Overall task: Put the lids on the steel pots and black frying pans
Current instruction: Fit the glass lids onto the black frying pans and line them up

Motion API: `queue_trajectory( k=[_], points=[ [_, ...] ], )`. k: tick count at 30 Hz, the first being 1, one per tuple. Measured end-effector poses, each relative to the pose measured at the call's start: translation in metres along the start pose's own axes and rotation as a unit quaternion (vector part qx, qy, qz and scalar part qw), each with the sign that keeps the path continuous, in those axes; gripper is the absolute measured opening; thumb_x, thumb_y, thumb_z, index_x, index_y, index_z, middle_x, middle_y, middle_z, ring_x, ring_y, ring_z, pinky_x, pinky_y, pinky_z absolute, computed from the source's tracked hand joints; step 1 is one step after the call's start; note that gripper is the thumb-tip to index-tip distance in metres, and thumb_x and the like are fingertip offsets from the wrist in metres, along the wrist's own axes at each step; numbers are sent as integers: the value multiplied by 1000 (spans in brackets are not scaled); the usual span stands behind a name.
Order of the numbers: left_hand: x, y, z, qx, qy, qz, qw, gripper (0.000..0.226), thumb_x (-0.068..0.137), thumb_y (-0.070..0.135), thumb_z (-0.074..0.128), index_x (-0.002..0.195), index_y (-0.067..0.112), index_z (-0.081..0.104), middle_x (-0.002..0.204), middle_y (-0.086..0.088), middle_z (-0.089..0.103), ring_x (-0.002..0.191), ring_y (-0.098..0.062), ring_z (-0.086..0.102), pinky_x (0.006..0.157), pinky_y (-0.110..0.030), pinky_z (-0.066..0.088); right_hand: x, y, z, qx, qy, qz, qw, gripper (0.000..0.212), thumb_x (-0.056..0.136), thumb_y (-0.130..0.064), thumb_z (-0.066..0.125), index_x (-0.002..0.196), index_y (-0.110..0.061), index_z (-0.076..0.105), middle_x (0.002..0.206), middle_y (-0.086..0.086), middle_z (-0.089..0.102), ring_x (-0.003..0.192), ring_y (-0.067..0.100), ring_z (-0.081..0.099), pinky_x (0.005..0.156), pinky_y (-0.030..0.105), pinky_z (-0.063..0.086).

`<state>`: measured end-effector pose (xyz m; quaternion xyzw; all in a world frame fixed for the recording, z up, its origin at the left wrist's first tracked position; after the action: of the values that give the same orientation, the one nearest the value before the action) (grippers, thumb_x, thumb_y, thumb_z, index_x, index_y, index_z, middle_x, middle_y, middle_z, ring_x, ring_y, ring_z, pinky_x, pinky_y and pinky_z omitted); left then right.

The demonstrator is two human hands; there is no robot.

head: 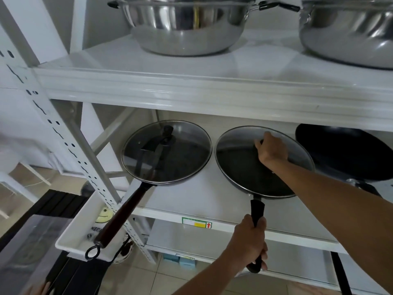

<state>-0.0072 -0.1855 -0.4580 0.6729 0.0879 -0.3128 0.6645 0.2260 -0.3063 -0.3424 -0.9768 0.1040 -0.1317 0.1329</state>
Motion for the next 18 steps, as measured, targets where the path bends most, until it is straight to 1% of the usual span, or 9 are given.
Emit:
queue_trajectory(
  k=[3, 4, 6, 8, 10, 12, 13, 16, 18],
  points=[
    [3, 4, 1, -1, -34, -11, 999, 22, 101, 39, 44, 106, 18, 46, 64, -6, 59, 45, -17, 59, 44, -31, 56, 1, 1, 8, -13, -11, -2, 1000, 38, 104, -35, 41, 125, -5, 48, 109, 23, 65, 104, 42, 61, 76, 44, 47],
    [5, 7, -1, 20, -37, -15, 999, 24, 102, 38, 43, 108, 16, 47, 66, -7, 61, 46, -19, 61, 46, -31, 58, 0, 2, 10, -16, -14, -2, 1000, 40, 104, -35, 40, 130, -5, 45, 111, 23, 65, 104, 43, 61, 78, 45, 49],
    [16, 16, -12, 122, -13, -14, 992, 30, 102, 37, 42, 111, 10, 51, 75, -10, 65, 52, -22, 65, 48, -30, 60, -5, 2, 14, -12, -26, -1, 1000, 47, 105, -32, 39, 142, -4, 35, 114, 25, 64, 106, 44, 61, 82, 47, 51],
    [24, 30, -30, 214, 28, -8, 976, 37, 101, 40, 39, 113, 9, 55, 91, -14, 70, 64, -25, 71, 53, -32, 63, -9, 2, 16, -10, -37, -11, 999, 53, 105, -25, 41, 149, -1, 25, 116, 26, 64, 107, 44, 61, 83, 48, 52],
    [26, 50, -56, 266, 82, 11, 960, 40, 98, 42, 40, 112, 9, 56, 100, -16, 73, 78, -29, 76, 72, -41, 64, -14, 0, 15, -9, -46, -19, 999, 63, 102, -18, 47, 153, 1, 16, 118, 28, 62, 109, 44, 60, 83, 48, 52],
    [18, 79, -95, 365, 170, 50, 914, 40, 93, 40, 43, 115, 8, 57, 109, -15, 69, 95, -33, 71, 89, -42, 57, -22, -3, 14, -1, -58, -27, 998, 69, 100, -18, 51, 153, 2, 11, 125, 31, 56, 114, 46, 55, 84, 48, 50],
    [9, 91, -117, 405, 219, 63, 885, 39, 92, 37, 44, 115, 9, 57, 112, -15, 66, 102, -36, 67, 92, -40, 53, -28, -6, 13, 6, -68, -28, 997, 71, 100, -19, 52, 153, 1, 10, 130, 34, 51, 115, 46, 53, 84, 46, 49],
    [-28, 111, -189, 460, 329, 104, 818, 32, 93, 34, 44, 109, 8, 54, 111, -20, 65, 103, -39, 63, 90, -45, 53, -56, -12, 7, 28, -83, -22, 996, 74, 100, -25, 52, 153, -3, 5, 135, 40, 37, 105, 44, 57, 76, 41, 47],
    [-57, 105, -236, 502, 381, 114, 768, 34, 95, 37, 45, 115, 11, 50, 118, -17, 61, 109, -35, 59, 93, -48, 51, -79, -17, 1, 19, -80, -29, 996, 79, 99, -28, 54, 153, -4, 2, 133, 36, 38, 105, 42, 58, 79, 42, 50]
  ],
)
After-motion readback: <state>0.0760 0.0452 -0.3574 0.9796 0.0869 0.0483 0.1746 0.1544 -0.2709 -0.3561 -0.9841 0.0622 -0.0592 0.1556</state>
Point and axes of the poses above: each hand's wrist, its own x-axis towards the middle knuckle, its own z-axis out of the palm, y = z × x, the point moved 10 cm from there along x, towards the middle knuckle
